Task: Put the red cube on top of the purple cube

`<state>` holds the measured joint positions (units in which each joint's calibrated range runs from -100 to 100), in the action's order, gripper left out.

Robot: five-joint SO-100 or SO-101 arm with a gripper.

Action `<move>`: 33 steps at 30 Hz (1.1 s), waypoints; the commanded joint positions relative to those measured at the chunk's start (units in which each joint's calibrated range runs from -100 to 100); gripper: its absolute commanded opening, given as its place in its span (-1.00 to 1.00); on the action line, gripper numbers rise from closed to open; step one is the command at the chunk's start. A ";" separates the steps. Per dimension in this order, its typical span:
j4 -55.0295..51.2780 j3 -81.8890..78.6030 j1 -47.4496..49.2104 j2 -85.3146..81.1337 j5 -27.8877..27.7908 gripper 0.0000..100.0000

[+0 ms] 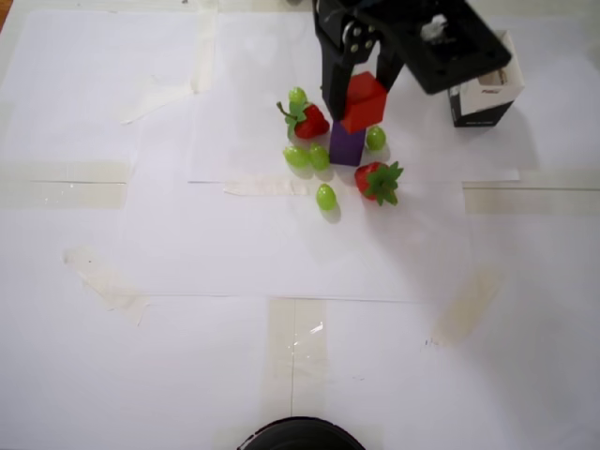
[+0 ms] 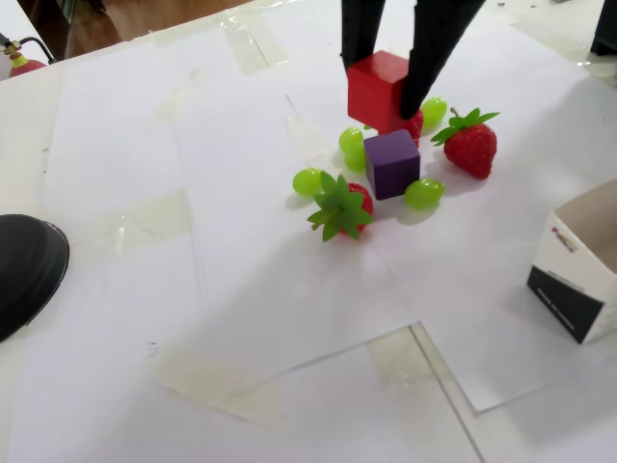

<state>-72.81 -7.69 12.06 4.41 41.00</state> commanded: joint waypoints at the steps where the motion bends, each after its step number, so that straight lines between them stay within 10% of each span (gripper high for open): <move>1: 2.05 -1.31 0.44 0.41 0.34 -0.85; 33: 4.18 -4.67 0.59 3.68 -0.20 -0.59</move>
<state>-69.80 -12.22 12.36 8.13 41.00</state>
